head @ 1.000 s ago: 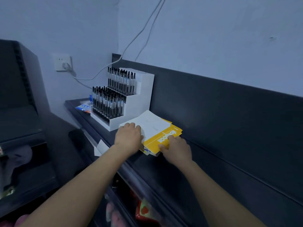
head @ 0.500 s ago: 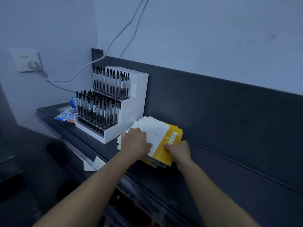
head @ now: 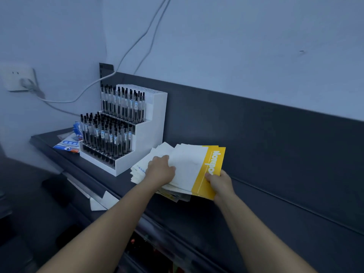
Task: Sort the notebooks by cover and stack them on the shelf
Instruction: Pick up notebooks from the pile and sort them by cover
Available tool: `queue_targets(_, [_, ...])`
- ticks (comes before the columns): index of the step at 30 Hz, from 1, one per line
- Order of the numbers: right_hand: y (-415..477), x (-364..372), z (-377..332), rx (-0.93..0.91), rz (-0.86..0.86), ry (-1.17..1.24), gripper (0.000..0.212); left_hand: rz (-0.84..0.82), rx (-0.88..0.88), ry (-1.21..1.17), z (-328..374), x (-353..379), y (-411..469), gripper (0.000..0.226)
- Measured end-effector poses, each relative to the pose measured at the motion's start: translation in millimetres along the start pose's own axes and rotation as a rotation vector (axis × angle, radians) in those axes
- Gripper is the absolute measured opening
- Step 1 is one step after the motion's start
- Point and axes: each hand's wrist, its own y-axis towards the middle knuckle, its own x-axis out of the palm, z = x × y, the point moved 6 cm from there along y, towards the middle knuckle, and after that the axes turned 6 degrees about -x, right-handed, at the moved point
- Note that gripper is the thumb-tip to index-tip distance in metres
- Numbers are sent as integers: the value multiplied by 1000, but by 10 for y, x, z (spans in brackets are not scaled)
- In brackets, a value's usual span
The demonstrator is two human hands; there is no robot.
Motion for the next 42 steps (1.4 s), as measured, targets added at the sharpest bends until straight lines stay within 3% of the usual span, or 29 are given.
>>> queue_targets(4, [20, -79, -29, -42, 24, 27, 14, -9, -50, -365, -30, -41, -10, 11])
queue_targets(8, [33, -94, -68, -42, 28, 38, 11, -50, -111, -647, -85, -63, -9, 8])
queue_targets(13, [71, -135, -84, -4, 60, -2, 20, -68, -149, -607, -54, -87, -34, 30])
queue_targets(15, [85, -154, -97, 9, 55, -23, 17, -68, -158, -587, -29, -83, -56, 22])
queue_targets(17, [90, -150, -102, 31, 38, -37, 19, -53, -157, -577, -20, -81, -53, 31])
queue_targets(20, [75, -131, -105, 55, 25, -50, 21, -31, -150, -561, -6, -97, -64, 17])
queue_targets(27, [26, -235, -113, 35, 6, -26, 21, -190, -91, -690, 185, 5, -215, 27])
queue_targets(30, [-5, -327, -123, 34, -4, -8, 24, -166, -86, -720, 223, 50, -265, 26])
queue_targets(34, [-115, -480, -182, 59, -42, 50, 12, -87, -94, -739, 262, 145, -382, 24])
queue_targets(38, [-246, -699, -209, 21, -59, 29, 25, -50, -49, -752, 334, 259, -536, 21])
queue_targets(42, [-392, -988, -154, -72, 8, 57, 30, -125, 29, -786, 468, 425, -724, 26])
